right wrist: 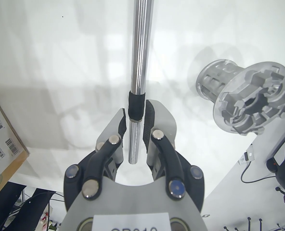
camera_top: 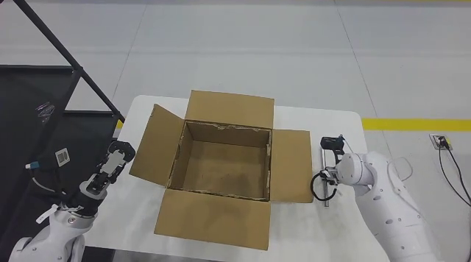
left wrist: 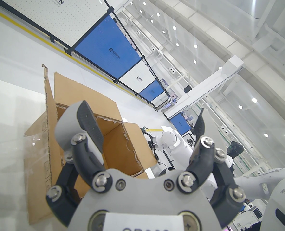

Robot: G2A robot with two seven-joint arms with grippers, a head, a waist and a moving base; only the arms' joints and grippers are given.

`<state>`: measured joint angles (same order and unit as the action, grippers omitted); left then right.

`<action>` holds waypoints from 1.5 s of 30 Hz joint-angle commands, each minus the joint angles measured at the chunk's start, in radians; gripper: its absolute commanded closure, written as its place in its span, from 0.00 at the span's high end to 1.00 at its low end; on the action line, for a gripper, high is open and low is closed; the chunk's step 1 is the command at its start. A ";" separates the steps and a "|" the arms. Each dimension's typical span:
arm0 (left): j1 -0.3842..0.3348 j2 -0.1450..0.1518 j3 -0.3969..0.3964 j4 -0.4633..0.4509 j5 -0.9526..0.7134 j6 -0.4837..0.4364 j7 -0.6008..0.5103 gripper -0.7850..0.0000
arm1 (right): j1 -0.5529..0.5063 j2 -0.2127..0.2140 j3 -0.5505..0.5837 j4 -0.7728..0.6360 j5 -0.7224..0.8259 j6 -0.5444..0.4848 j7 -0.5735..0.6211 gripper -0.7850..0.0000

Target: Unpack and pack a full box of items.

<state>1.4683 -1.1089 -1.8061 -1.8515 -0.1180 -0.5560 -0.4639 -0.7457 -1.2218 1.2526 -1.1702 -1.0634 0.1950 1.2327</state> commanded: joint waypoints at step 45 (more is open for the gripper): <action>0.000 0.000 0.000 0.000 0.000 0.000 0.000 1.00 | -0.005 0.034 0.168 -0.107 0.042 0.017 -0.075 0.00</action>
<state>1.4683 -1.1089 -1.8061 -1.8515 -0.1180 -0.5560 -0.4639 -0.7416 -1.1914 1.3995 -1.2384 -1.0241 0.2096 1.1649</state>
